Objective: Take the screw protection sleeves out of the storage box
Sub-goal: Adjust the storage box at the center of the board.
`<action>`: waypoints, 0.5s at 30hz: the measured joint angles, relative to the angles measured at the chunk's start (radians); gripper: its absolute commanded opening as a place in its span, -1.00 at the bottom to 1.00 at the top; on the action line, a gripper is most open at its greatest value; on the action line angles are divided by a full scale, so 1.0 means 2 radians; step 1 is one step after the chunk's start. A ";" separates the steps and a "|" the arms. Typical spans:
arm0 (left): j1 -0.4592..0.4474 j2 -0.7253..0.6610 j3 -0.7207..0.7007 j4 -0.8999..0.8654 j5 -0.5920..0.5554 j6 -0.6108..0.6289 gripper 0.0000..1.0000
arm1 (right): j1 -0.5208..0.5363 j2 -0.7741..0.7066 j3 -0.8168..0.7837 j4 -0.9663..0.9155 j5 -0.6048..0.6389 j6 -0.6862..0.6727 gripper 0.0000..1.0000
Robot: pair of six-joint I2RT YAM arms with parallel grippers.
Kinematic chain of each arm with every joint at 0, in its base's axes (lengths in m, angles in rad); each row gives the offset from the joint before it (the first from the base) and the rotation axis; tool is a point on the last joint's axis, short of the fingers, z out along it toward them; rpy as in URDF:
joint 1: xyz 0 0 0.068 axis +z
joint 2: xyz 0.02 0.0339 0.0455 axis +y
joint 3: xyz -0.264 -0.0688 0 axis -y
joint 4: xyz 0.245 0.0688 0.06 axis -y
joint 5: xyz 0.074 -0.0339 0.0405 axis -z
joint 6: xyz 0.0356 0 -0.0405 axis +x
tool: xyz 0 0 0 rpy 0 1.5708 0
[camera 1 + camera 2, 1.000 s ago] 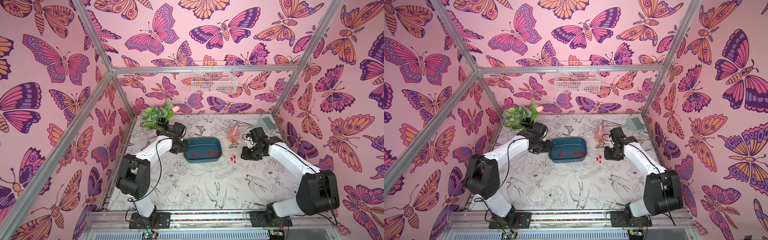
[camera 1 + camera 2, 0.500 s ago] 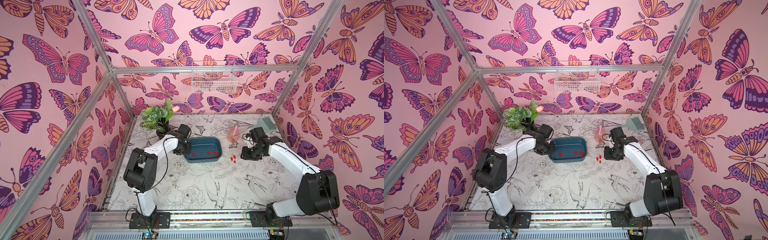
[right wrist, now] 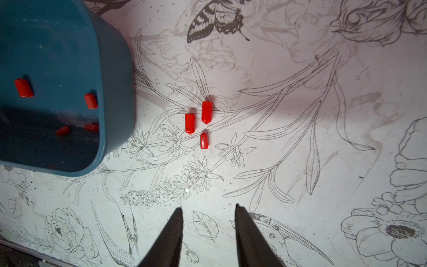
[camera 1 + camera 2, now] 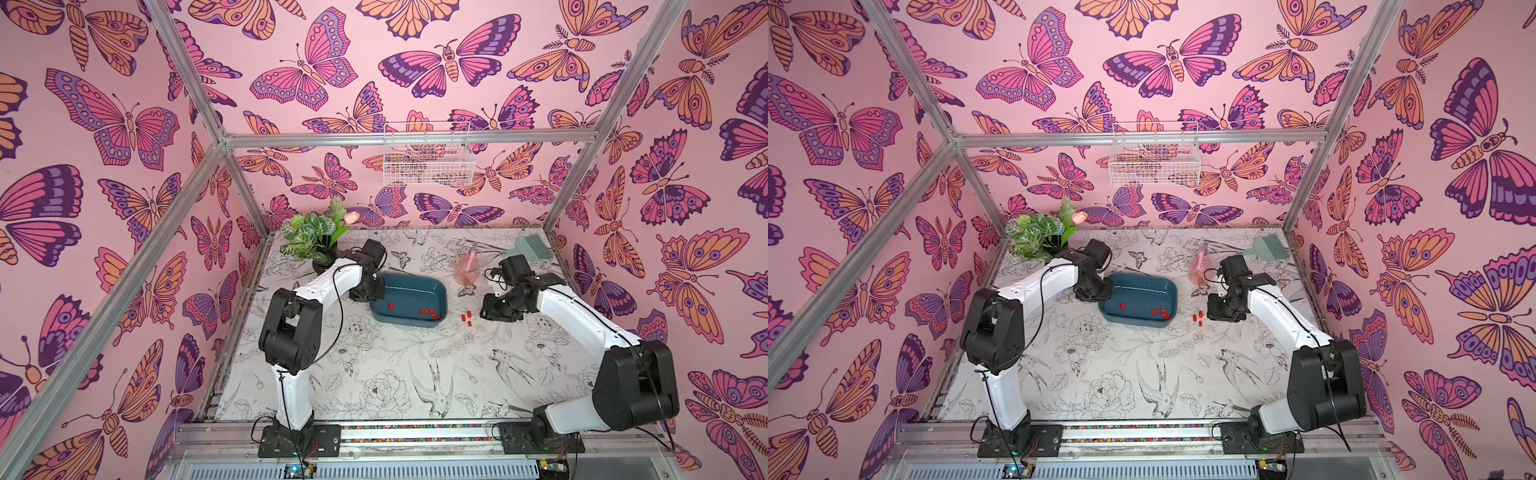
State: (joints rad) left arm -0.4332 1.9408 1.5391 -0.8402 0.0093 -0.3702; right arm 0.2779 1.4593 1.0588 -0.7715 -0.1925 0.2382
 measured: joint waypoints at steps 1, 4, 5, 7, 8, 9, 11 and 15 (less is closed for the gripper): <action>0.000 0.004 0.011 -0.012 0.001 0.002 -1.00 | 0.000 0.000 0.000 0.000 -0.001 0.000 -0.17; 0.000 0.016 0.035 -0.042 0.015 0.004 -1.00 | 0.000 0.000 0.000 -0.002 -0.005 0.000 -0.18; 0.000 0.020 0.042 -0.052 0.021 0.005 -1.00 | 0.000 0.000 0.000 -0.002 -0.006 0.000 -0.18; 0.000 0.029 0.050 -0.070 0.036 0.007 -1.00 | 0.000 0.000 0.000 -0.003 -0.008 0.000 -0.18; 0.000 0.033 0.053 -0.079 0.044 0.007 -1.00 | 0.000 -0.001 0.000 -0.004 -0.009 0.000 -0.18; 0.000 0.037 0.057 -0.091 0.053 0.008 -1.00 | 0.000 -0.001 0.000 -0.004 -0.010 0.000 -0.18; 0.002 0.043 0.064 -0.111 0.071 0.011 -1.00 | 0.000 -0.004 0.000 -0.005 -0.010 0.000 -0.18; 0.011 0.047 0.087 -0.152 0.107 0.020 -1.00 | 0.000 -0.007 0.000 -0.007 -0.016 0.000 -0.19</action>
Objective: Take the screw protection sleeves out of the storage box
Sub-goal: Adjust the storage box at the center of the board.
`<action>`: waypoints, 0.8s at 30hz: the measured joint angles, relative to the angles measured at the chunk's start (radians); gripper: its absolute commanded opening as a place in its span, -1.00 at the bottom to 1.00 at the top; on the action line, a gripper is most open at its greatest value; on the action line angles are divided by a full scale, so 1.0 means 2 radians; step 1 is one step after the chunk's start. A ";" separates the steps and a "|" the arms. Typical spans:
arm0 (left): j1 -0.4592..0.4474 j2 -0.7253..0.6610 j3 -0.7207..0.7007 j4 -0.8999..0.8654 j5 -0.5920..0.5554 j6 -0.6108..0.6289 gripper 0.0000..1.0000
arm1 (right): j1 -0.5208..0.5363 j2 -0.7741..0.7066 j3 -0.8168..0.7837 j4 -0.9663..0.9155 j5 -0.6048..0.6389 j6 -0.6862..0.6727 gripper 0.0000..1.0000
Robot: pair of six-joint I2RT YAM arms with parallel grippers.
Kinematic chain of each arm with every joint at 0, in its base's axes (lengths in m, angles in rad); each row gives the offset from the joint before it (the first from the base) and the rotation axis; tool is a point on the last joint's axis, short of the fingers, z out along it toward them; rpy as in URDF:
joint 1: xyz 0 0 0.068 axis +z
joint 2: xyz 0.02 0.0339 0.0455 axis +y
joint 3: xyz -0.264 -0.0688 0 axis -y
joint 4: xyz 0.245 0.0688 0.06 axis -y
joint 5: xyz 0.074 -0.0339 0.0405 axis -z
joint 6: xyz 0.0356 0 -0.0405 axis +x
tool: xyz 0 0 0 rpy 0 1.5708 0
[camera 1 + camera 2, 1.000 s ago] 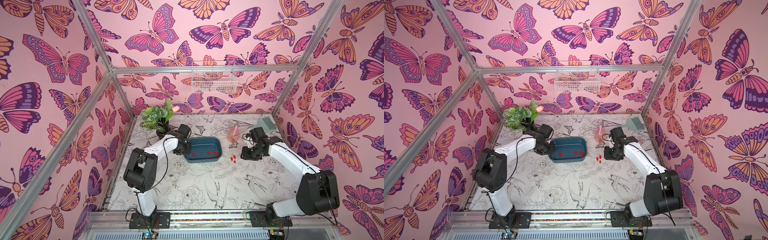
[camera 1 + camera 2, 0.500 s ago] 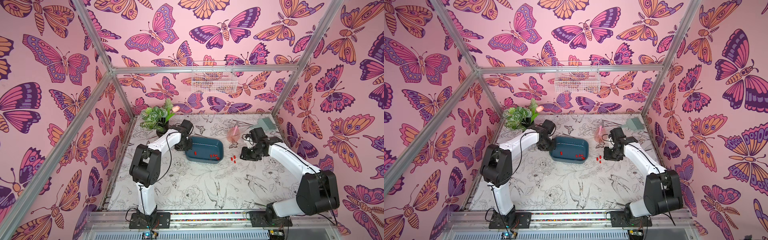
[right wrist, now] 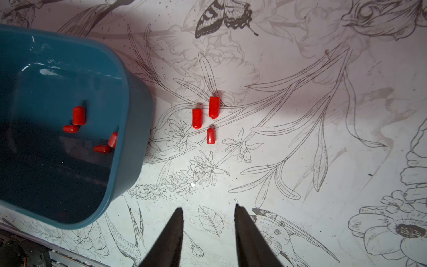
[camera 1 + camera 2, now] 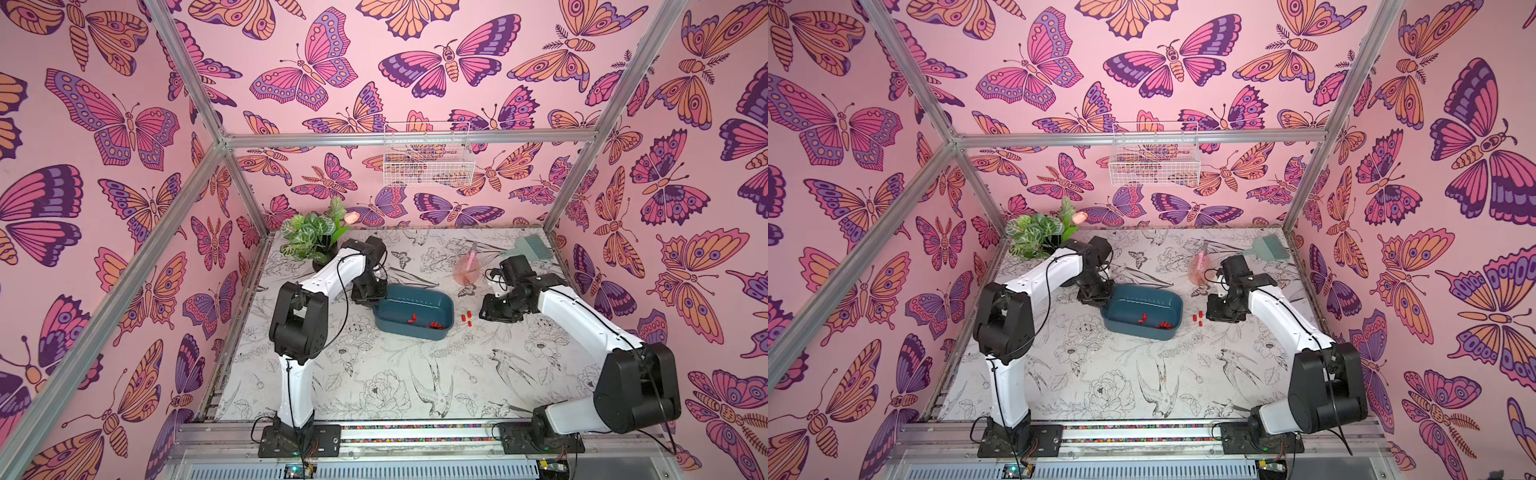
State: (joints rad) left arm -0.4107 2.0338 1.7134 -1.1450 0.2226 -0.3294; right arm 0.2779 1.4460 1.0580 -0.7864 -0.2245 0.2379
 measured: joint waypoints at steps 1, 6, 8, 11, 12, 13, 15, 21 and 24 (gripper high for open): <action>0.004 0.001 0.008 -0.011 0.006 0.003 -1.00 | 0.000 0.000 0.000 0.000 -0.002 0.000 -0.19; 0.021 0.012 0.057 -0.060 0.015 0.018 -1.00 | 0.000 0.000 0.000 0.000 -0.007 0.000 -0.19; 0.027 0.015 0.071 -0.070 0.020 0.023 -1.00 | 0.000 0.000 0.000 0.000 -0.009 0.000 -0.20; 0.035 0.015 0.073 -0.080 0.026 0.028 -1.00 | 0.000 0.000 0.000 0.000 -0.011 0.000 -0.20; 0.036 0.016 0.073 -0.084 0.026 0.030 -1.00 | 0.000 0.000 0.000 0.000 -0.012 0.000 -0.20; 0.037 0.017 0.070 -0.084 0.027 0.031 -1.00 | 0.000 0.000 0.000 0.000 -0.012 0.000 -0.20; 0.037 0.019 0.060 -0.083 0.030 0.032 -1.00 | 0.000 0.000 0.000 0.000 -0.014 0.000 -0.20; 0.035 0.039 0.028 -0.078 0.036 0.034 -1.00 | 0.000 0.000 0.000 -0.002 -0.016 0.000 -0.20; 0.035 0.040 0.025 -0.073 0.039 0.035 -1.00 | 0.000 0.000 0.000 -0.003 -0.016 0.000 -0.21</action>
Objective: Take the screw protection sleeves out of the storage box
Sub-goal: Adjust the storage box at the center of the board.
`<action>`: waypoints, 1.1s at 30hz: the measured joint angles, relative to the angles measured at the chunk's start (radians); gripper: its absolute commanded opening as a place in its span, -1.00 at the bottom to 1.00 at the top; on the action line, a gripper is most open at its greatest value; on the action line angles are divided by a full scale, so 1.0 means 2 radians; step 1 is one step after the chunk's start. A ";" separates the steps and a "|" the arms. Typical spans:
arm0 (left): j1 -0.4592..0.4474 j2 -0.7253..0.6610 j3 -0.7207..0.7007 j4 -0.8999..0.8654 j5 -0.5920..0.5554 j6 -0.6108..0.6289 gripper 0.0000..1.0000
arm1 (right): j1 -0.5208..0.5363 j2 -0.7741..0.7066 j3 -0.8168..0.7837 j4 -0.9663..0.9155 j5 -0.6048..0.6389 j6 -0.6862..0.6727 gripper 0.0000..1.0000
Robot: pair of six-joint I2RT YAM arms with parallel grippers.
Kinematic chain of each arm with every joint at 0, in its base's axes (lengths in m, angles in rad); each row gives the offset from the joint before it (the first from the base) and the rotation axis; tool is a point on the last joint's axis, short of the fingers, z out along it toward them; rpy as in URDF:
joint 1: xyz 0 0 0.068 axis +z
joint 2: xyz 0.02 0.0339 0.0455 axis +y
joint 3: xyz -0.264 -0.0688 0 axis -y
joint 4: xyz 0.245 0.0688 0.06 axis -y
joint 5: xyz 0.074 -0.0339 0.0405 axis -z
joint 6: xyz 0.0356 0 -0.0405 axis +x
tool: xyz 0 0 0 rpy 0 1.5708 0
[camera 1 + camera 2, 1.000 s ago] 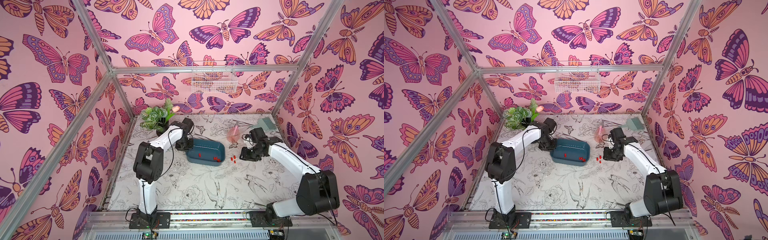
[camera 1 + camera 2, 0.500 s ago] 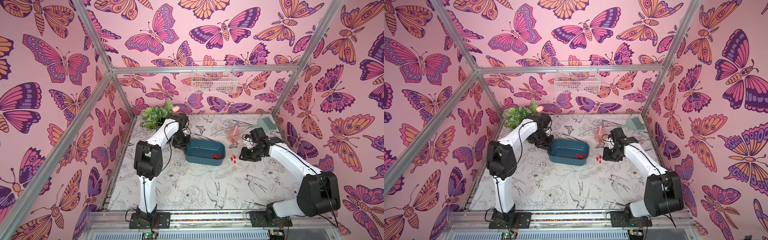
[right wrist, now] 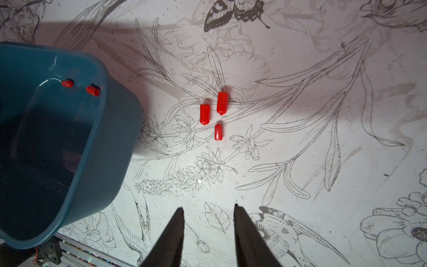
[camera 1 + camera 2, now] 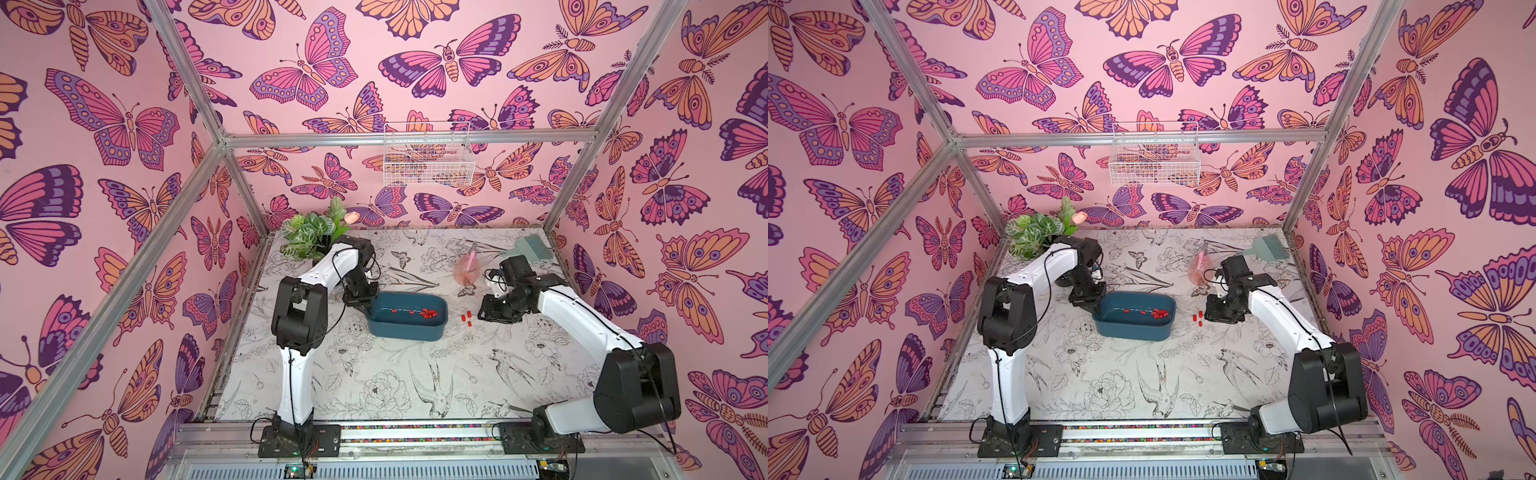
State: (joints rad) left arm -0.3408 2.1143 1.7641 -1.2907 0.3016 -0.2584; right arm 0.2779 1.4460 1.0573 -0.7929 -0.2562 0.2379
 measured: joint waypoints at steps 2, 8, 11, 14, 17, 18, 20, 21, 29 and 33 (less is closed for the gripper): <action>0.000 0.000 0.000 0.002 0.000 0.000 -1.00 | 0.000 0.000 0.000 -0.002 0.000 0.000 -0.21; -0.003 -0.005 0.000 0.030 -0.020 -0.016 -1.00 | 0.000 0.000 0.000 -0.006 -0.001 0.000 -0.22; -0.006 -0.014 -0.003 0.056 -0.042 -0.027 -1.00 | 0.000 0.000 0.000 -0.007 -0.004 0.000 -0.22; -0.010 -0.032 -0.013 0.086 -0.070 -0.039 -1.00 | 0.000 0.000 0.000 -0.010 -0.006 0.000 -0.22; -0.016 -0.053 -0.032 0.116 -0.091 -0.050 -1.00 | 0.000 0.000 0.003 -0.016 -0.006 -0.001 -0.23; -0.017 -0.059 -0.039 0.124 -0.096 -0.053 -1.00 | 0.000 0.000 0.004 -0.018 -0.006 -0.002 -0.23; -0.021 -0.065 -0.051 0.142 -0.102 -0.059 -1.00 | 0.000 0.000 0.007 -0.020 -0.006 -0.002 -0.23; -0.023 -0.067 -0.057 0.150 -0.105 -0.060 -1.00 | 0.000 0.000 0.008 -0.020 -0.006 -0.002 -0.23; -0.042 -0.068 -0.103 0.210 -0.114 -0.072 -0.57 | 0.000 0.000 0.031 -0.029 -0.006 -0.002 -0.24; -0.050 -0.075 -0.131 0.228 -0.121 -0.076 -0.25 | 0.000 0.000 0.046 -0.033 -0.006 0.000 -0.23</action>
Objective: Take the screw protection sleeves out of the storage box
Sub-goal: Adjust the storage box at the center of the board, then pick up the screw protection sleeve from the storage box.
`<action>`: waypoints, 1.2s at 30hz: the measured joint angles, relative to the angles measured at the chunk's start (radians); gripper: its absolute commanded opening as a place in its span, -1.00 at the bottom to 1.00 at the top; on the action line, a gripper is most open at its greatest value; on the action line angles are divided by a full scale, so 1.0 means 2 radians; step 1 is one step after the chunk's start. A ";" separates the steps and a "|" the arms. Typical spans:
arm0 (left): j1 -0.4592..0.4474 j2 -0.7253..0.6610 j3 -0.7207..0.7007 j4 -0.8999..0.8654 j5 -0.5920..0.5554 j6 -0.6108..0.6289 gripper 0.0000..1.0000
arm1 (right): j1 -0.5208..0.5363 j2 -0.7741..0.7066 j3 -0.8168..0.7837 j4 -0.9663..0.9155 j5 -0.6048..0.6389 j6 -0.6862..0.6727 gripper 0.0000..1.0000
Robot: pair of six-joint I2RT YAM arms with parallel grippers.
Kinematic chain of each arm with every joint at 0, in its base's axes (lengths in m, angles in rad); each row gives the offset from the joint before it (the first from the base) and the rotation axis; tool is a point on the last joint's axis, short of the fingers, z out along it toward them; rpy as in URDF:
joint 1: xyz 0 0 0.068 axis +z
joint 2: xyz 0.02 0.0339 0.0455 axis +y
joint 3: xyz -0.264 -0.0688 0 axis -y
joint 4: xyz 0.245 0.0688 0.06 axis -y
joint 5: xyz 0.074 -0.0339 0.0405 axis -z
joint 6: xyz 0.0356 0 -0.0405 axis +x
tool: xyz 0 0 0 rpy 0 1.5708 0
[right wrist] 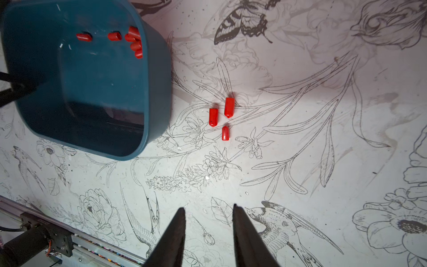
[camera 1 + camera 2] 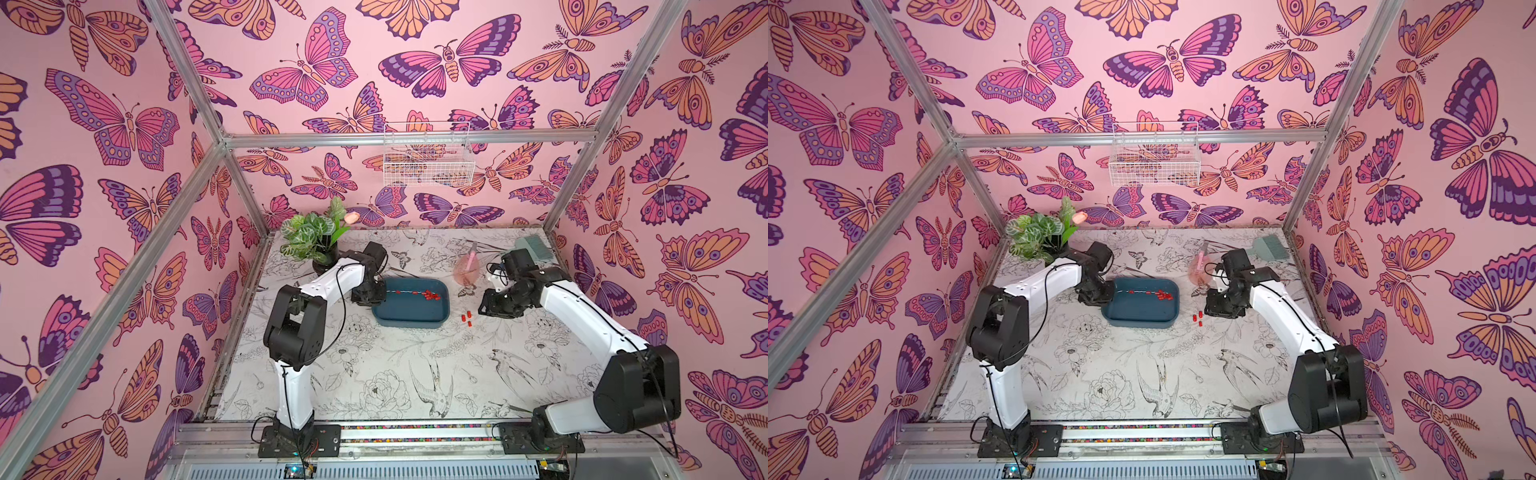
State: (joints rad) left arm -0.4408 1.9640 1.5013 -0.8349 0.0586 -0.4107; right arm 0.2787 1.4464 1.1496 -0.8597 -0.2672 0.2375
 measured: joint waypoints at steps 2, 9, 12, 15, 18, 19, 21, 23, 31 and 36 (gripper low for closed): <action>-0.002 -0.009 -0.014 0.009 -0.002 -0.001 -0.03 | 0.002 0.000 0.009 -0.002 0.000 0.001 -0.19; -0.006 -0.098 -0.084 0.065 -0.022 -0.008 0.23 | 0.042 0.002 0.066 -0.019 0.018 0.005 0.07; -0.019 -0.157 -0.136 0.108 -0.039 -0.012 0.20 | 0.070 0.010 0.100 -0.026 0.037 0.008 0.18; -0.036 -0.221 -0.208 0.160 -0.056 -0.019 0.17 | 0.098 0.025 0.136 -0.034 0.060 0.010 0.28; -0.048 -0.283 -0.285 0.210 -0.070 -0.029 0.14 | 0.125 0.050 0.177 -0.047 0.083 0.012 0.29; -0.048 -0.303 -0.309 0.226 -0.076 -0.035 0.14 | 0.133 0.061 0.193 -0.051 0.089 0.012 0.27; -0.048 -0.338 -0.343 0.253 -0.083 -0.043 0.14 | 0.148 0.087 0.225 -0.057 0.101 0.014 0.17; -0.048 -0.375 -0.375 0.282 -0.090 -0.056 0.14 | 0.163 0.118 0.257 -0.063 0.111 0.016 0.11; -0.048 -0.399 -0.445 0.375 -0.093 -0.112 0.02 | 0.205 0.241 0.362 -0.078 0.133 0.034 0.01; -0.048 -0.381 -0.445 0.397 -0.080 -0.117 0.00 | 0.224 0.310 0.418 -0.079 0.135 0.047 -0.01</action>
State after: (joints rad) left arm -0.5362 1.2022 0.6117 -0.0410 -0.1024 -0.6453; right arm 0.7258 2.0655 1.9858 -1.0168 0.0036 0.3325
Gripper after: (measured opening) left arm 0.503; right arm 0.497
